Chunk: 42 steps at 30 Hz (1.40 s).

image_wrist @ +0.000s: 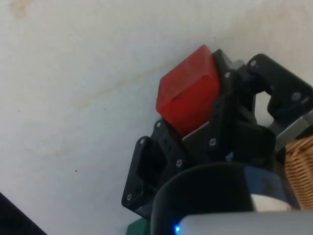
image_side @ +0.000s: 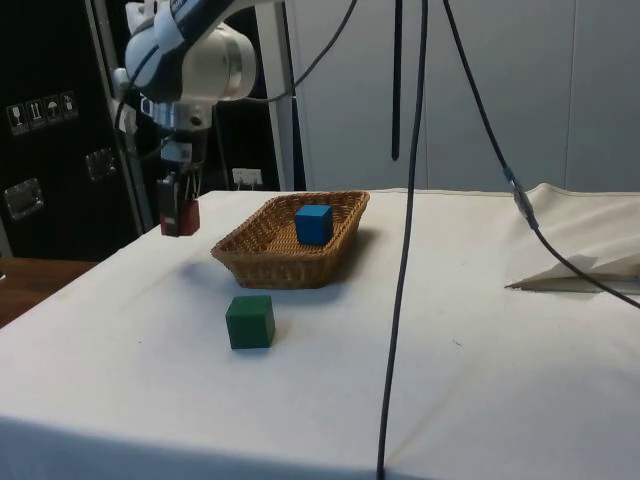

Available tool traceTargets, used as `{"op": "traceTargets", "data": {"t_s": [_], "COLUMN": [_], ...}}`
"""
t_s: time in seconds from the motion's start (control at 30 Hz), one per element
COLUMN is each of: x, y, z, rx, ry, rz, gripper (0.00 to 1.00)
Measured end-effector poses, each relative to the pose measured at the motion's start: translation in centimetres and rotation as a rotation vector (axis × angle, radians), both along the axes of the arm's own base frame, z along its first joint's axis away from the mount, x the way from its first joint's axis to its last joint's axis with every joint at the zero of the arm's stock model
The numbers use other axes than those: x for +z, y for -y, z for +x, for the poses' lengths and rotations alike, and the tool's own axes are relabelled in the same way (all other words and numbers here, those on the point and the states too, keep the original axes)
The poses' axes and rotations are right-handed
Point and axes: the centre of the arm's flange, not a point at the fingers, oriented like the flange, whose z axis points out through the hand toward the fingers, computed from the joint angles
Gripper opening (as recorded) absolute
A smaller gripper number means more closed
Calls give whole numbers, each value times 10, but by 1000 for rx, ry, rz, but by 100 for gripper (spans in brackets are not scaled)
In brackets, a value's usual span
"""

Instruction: Pick up exactly two blocks and place them into the basket.

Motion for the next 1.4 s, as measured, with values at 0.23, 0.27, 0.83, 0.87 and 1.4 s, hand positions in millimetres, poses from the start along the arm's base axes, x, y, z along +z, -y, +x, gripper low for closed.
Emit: {"op": "traceTargets", "data": {"t_s": [0.23,0.27,0.83,0.87,1.4], "x": [12,15,65,68,79], "y": [0,1,4,5,11], "z": [0,0,2,2,-17], "rx": [-36,-42,-147,-150,-170], "ry": [11,14,52,52,29], "rz": [11,13,35,36,28], "gripper": [2,2,2,2,2]}}
